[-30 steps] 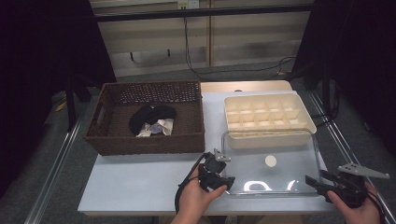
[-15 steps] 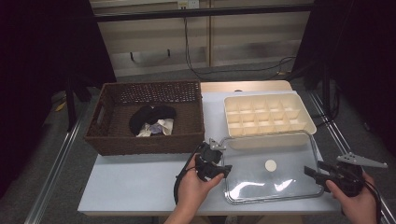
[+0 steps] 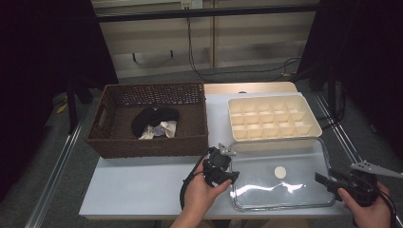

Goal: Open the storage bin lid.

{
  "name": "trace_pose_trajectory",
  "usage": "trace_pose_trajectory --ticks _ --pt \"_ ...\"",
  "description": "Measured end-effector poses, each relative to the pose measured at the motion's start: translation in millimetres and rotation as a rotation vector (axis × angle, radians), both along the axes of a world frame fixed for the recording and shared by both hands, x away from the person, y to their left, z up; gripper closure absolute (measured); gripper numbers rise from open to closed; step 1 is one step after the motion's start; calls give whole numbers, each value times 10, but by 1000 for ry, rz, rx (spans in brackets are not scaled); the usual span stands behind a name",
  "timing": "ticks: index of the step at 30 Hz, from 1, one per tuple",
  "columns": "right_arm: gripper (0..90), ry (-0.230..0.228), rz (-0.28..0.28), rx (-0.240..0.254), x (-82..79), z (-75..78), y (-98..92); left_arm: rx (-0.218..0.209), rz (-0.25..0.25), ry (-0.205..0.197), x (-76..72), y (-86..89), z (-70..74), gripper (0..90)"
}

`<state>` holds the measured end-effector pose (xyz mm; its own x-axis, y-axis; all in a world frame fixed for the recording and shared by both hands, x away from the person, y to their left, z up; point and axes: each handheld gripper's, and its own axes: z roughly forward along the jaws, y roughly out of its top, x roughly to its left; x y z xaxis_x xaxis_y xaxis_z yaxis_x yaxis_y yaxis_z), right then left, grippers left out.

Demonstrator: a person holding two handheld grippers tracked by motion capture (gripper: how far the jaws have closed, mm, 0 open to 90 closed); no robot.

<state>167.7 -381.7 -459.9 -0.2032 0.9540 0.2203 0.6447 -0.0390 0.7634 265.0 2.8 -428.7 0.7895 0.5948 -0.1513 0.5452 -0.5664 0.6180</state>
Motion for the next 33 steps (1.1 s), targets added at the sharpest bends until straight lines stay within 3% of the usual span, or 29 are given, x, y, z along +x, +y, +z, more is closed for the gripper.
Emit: trace_pose_trajectory --ticks 15,33 --pt "382 27 -10 9 4 -43 11 24 -2 33 43 -10 -48 564" --pt "374 35 -17 18 71 -56 26 22 21 42 182 -16 -34 564"
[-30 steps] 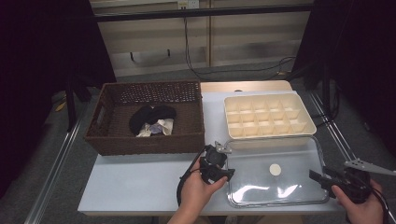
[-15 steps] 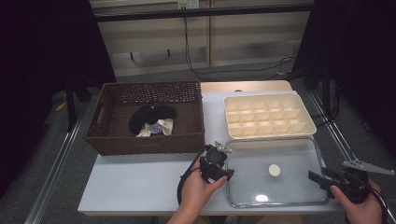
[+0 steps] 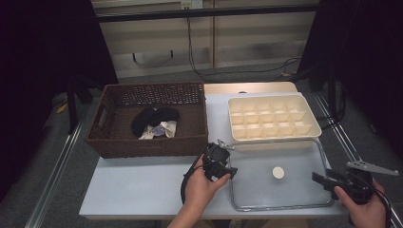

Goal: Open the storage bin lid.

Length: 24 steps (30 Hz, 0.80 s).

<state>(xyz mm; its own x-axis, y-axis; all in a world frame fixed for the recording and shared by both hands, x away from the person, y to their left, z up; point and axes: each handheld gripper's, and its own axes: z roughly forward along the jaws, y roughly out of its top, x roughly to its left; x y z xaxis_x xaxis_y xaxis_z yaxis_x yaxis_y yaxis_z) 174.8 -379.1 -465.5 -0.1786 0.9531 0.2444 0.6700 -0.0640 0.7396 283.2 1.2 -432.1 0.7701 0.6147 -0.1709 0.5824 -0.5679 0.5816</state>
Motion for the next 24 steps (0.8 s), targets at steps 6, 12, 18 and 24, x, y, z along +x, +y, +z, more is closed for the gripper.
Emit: trace_pose_trajectory --ticks 6,12,18,24 --pt "373 1 -6 12 -15 -10 -24 -6 -5 -5 8 -18 -1 565" --pt "366 -2 -12 10 -25 -23 -38 -20 -3 0 29 -25 -14 566" --pt "353 -8 -10 12 -21 -45 -41 -40 2 -1 40 -10 -37 566" --pt "352 -12 -10 10 -24 -42 -38 -44 1 3 48 -6 -43 565"
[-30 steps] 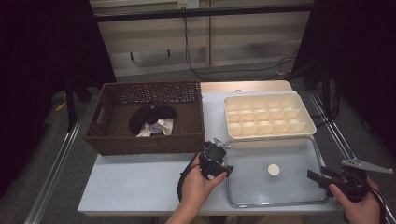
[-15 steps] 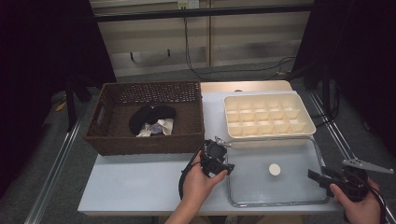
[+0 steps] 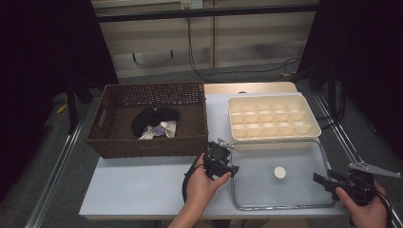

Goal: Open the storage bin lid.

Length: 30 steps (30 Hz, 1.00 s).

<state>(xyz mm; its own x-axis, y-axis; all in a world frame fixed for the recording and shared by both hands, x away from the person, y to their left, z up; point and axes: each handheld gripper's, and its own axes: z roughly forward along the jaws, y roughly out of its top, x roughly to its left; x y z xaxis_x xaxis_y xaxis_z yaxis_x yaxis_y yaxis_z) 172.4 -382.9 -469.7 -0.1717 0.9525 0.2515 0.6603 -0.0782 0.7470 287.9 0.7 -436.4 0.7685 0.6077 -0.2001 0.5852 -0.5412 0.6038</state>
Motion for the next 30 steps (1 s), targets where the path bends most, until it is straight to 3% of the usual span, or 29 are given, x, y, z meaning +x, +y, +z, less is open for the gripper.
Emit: trace_pose_trajectory --ticks 11,15,16,17,25,30 --pt "324 -13 3 -5 -7 -14 11 -17 6 -18 13 -9 -22 536" --pt "333 -25 2 -51 -13 -4 20 -10 1 -13 23 -16 -37 526" --pt "333 -23 0 -50 -13 -8 16 7 1 -61 21 -19 -59 530" --pt "332 -22 -1 -53 -13 -12 12 -3 5 -55 27 -12 -61 535" --pt "318 -46 28 -75 -6 30 56 -22 -4 -61 19 29 -34 451" --pt "298 -55 53 -74 25 73 118 -30 -9 -82 7 146 -1 384"
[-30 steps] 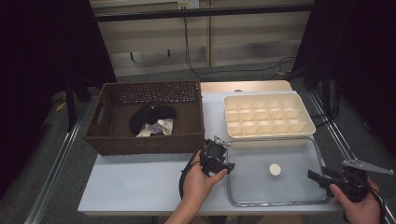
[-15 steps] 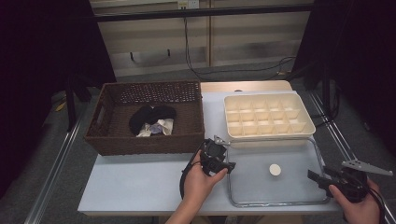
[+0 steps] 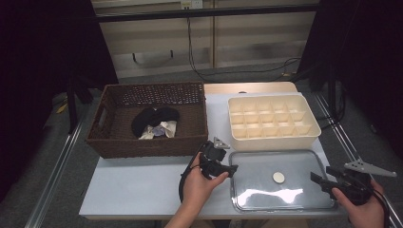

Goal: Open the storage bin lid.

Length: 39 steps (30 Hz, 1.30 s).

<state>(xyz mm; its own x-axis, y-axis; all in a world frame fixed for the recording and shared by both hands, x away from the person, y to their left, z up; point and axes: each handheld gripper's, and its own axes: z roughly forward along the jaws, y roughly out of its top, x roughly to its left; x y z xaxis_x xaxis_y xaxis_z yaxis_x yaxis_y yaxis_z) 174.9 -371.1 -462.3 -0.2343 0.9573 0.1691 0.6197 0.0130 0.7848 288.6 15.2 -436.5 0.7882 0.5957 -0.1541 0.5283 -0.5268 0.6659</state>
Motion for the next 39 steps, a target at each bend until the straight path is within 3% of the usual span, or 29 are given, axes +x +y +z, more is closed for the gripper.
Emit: trace_pose_trajectory --ticks 10,21,39 --pt "258 -22 86 -18 117 67 191 -6 12 -16 1 236 25 333" --pt "236 -28 146 0 267 108 381 -13 28 -21 -17 423 14 313" --pt "233 -20 226 -5 515 55 612 -31 88 -19 -17 739 -7 304"
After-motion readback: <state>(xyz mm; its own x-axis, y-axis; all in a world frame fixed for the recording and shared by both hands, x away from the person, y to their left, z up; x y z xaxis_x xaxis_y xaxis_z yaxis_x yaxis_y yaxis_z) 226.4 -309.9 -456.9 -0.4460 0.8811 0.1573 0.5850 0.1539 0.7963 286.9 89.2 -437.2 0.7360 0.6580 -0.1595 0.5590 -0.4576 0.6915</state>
